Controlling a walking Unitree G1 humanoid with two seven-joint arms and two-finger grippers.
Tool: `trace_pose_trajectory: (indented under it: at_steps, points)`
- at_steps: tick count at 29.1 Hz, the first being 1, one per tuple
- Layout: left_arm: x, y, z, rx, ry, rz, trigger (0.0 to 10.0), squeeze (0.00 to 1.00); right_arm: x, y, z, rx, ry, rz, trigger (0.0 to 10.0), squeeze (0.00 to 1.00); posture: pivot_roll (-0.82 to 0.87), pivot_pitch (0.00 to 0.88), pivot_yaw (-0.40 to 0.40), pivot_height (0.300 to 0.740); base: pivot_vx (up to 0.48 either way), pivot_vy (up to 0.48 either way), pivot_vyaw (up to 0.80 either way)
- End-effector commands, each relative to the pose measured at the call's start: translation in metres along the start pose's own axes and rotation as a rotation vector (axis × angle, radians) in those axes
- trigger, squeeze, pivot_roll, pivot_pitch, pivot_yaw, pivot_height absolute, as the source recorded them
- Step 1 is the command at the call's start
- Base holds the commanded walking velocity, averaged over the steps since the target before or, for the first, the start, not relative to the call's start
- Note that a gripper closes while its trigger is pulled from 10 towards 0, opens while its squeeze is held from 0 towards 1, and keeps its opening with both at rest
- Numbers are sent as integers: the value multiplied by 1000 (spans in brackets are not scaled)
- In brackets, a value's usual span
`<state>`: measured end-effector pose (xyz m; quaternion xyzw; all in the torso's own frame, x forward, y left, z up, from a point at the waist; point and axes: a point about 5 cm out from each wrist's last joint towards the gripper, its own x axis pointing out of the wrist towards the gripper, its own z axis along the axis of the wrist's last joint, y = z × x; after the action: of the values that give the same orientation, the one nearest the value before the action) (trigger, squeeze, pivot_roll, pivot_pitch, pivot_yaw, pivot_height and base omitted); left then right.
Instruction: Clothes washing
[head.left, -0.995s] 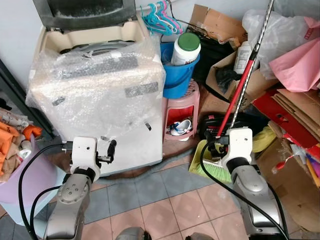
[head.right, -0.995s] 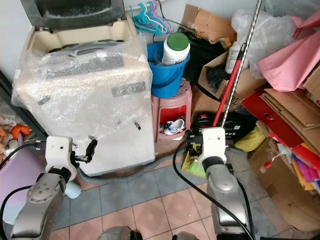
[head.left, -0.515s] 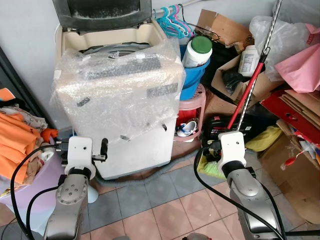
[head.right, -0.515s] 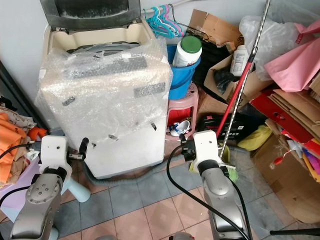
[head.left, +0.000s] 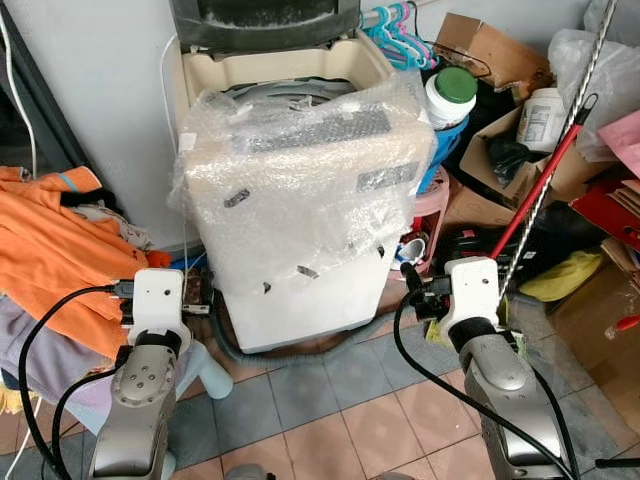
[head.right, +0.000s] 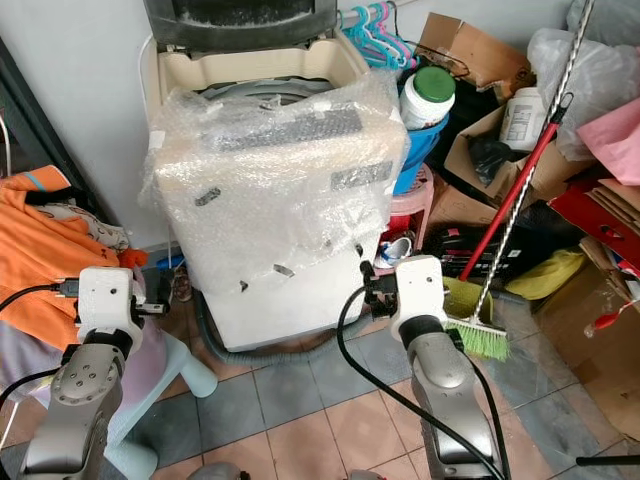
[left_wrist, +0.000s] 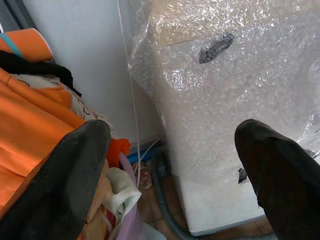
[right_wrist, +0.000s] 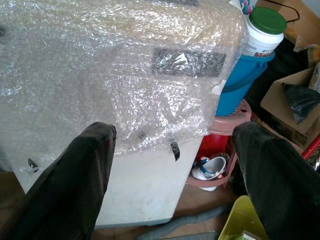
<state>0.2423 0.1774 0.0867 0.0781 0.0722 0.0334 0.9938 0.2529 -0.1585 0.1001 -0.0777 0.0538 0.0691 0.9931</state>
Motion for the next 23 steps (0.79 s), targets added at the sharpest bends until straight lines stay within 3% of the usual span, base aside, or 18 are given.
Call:
trace_pose_trajectory:
  at_steps: [1, 3, 5, 13, 23]
  points:
    - [2, -2, 5, 10, -24, 0, 10000, 0, 2, -3, 5, -16, -6, -10, 10000, 0, -49, 0, 20, 740, 0, 0, 0]
    - [2, -2, 6, 17, -28, -9, 10000, 0, 2, -5, 3, 40, 2, -1, 10000, 0, -48, 0, 18, 740, 0, 0, 0]
    - [-1, -4, 2, 5, -3, -36, 10000, 0, -1, -10, 5, -2, -30, 6, 10000, 0, -45, 0, 16, 740, 0, 0, 763]
    - [1, -1, -1, -8, 13, -25, 10000, 0, 3, -9, 6, 69, -21, 0, 10000, 0, -47, 0, 17, 740, 0, 0, 772]
    - [6, 0, 2, -16, 3, -14, 10000, 0, 6, -5, 10, 39, -48, 43, 10000, 0, -44, 0, 17, 740, 0, 0, 781]
